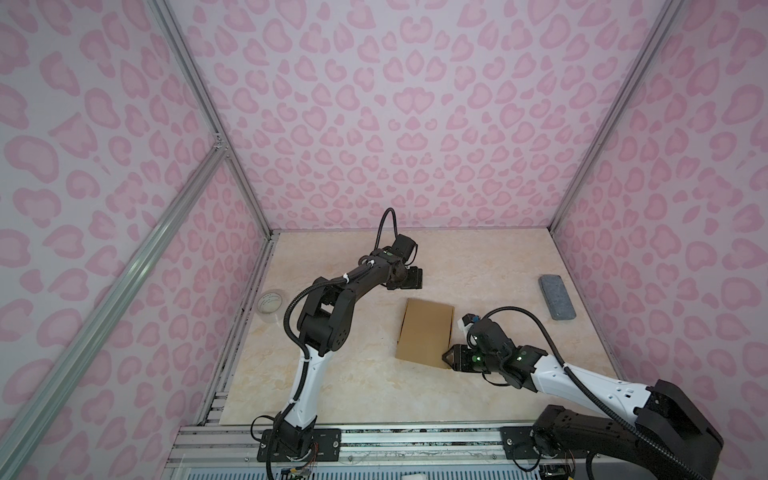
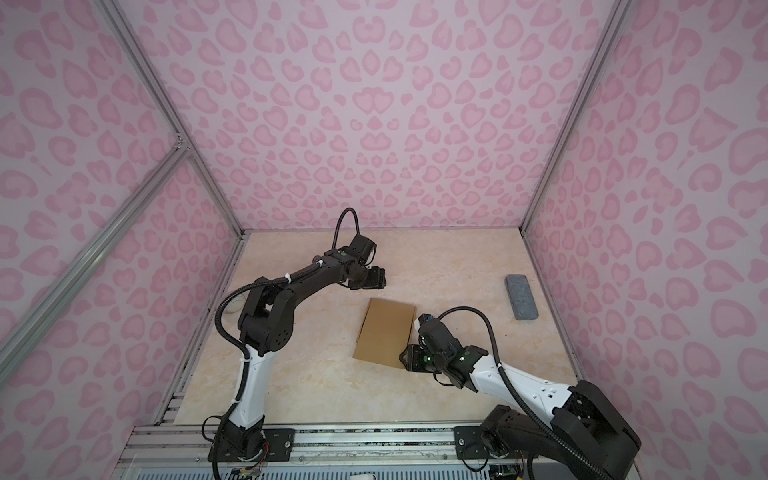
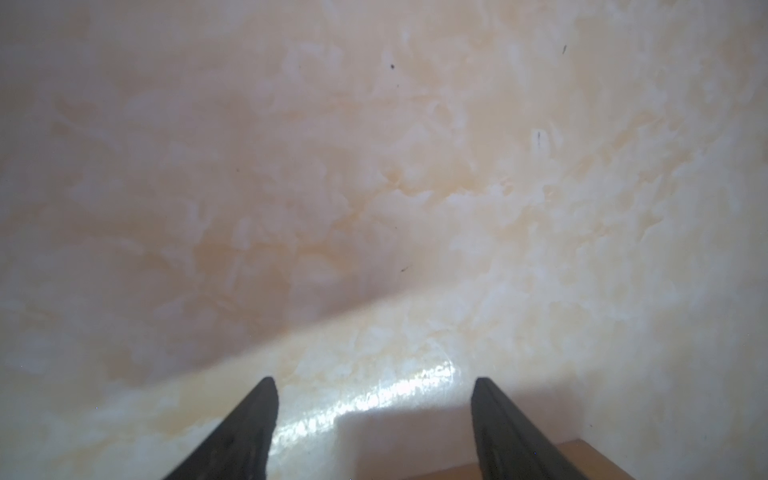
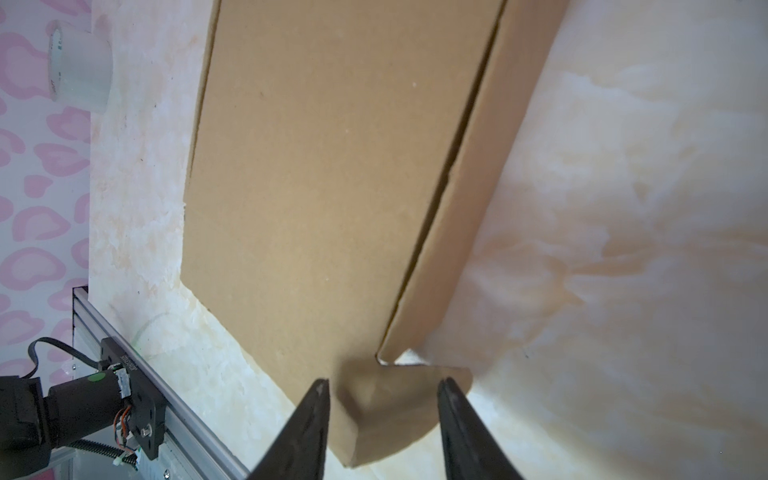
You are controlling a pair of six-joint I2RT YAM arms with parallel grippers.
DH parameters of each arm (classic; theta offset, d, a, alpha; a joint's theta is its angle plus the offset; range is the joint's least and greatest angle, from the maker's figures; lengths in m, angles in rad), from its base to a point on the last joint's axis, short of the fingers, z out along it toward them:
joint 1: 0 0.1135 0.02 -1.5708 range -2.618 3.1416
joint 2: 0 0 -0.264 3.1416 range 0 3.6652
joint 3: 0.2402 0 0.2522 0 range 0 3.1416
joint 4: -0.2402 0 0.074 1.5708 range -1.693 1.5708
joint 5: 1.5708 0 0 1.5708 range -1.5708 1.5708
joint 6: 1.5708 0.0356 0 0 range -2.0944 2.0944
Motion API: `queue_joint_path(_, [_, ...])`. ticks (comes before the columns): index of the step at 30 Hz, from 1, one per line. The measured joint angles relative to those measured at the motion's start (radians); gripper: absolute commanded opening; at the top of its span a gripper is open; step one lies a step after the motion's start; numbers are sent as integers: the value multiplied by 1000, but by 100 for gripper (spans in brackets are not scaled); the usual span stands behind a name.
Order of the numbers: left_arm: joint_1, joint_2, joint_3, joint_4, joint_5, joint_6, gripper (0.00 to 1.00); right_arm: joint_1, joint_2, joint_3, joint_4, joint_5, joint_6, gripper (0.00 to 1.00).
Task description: Fold the paper box
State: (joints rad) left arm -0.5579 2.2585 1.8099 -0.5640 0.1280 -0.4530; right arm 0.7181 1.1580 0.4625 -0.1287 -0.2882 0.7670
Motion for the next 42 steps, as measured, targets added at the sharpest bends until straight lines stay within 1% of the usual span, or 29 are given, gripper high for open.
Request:
queue_joint_path(5, [-16,6,-46,18,19,-4,76,9,20,6,6,0,1,45])
queue_joint_path(11, [-20,-6,-109,134,32,-12,76,13,25,9,13,2,5,45])
queue_joint_path(30, [-22,-86,-322,376,33,-47,76,13,50,5,74,27,47,37])
queue_joint_path(42, [-27,-158,-462,460,66,-64,75,3,46,-2,85,35,52,34])
